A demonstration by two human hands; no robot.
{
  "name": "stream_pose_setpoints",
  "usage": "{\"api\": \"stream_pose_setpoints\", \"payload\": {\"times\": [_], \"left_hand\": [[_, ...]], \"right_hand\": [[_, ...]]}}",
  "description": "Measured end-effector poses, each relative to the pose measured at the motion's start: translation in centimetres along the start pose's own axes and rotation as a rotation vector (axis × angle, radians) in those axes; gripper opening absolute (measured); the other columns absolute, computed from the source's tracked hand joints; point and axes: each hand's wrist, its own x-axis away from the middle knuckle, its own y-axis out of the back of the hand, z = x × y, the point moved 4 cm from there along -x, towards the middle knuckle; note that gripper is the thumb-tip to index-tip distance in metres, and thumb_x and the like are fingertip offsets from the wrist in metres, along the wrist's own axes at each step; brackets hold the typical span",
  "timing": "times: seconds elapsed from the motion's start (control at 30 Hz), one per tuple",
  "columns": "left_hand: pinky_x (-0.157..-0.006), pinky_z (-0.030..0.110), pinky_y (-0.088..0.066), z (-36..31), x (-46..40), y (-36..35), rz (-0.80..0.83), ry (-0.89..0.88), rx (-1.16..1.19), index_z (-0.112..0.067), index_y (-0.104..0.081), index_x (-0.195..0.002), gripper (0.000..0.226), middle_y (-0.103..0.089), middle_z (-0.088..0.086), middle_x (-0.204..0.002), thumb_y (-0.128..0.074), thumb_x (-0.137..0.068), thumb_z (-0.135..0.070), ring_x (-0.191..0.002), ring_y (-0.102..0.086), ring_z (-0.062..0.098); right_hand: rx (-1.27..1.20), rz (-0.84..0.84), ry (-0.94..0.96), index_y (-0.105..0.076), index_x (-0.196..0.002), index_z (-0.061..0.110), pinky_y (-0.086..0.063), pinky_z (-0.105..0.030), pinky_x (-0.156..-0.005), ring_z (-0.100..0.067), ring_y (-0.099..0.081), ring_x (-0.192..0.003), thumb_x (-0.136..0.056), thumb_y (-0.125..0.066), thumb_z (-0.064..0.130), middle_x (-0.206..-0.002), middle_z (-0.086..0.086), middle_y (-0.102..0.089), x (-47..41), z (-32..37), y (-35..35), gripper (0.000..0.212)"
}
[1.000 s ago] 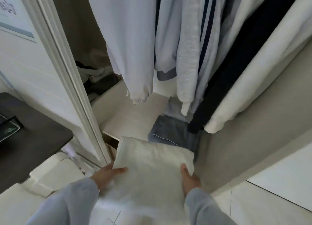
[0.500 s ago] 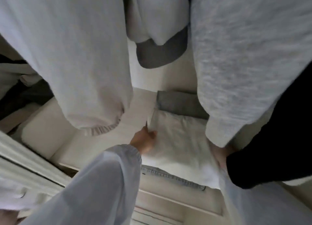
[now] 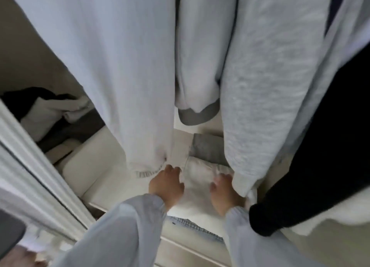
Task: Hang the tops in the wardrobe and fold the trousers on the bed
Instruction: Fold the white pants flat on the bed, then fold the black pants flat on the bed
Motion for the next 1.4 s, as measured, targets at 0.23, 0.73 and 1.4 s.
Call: {"api": "stream_pose_setpoints", "payload": {"times": [0.23,0.73,1.4], "left_hand": [[-0.082,0.022,-0.048,4.8,18.1,13.6,-0.189,0.119,0.076,-0.037,-0.055,-0.117,0.026,-0.061,-0.018,-0.101,-0.048,-0.092,-0.04,-0.094,-0.061,0.005],[-0.077,0.036,-0.054,19.8,71.5,17.5,-0.808,1.148,0.311,-0.046,-0.061,-0.081,0.026,-0.067,-0.016,-0.079,-0.069,-0.082,-0.021,-0.074,-0.066,0.01],[-0.091,0.033,-0.047,33.5,119.9,2.5,-0.683,1.967,0.568,-0.034,-0.06,-0.112,0.027,-0.063,-0.001,-0.12,-0.043,-0.092,-0.033,-0.108,-0.058,0.026]], "right_hand": [[-0.042,0.253,0.483,-0.063,-0.101,0.019,-0.042,-0.024,-0.075,-0.019,-0.061,-0.099,-0.094,-0.04,0.029,-0.106,0.002,-0.068,18.7,11.2,1.9,0.026],[-0.054,0.857,1.339,-0.062,-0.102,0.018,-0.044,-0.03,-0.083,-0.027,-0.058,-0.099,-0.091,-0.044,0.031,-0.105,-0.004,-0.067,62.6,20.2,-6.4,0.025],[0.552,1.179,1.757,-0.061,-0.081,0.017,-0.041,-0.027,-0.066,-0.022,-0.051,-0.075,-0.09,-0.044,0.021,-0.076,0.0,-0.058,111.8,14.0,-34.2,0.02]]}}
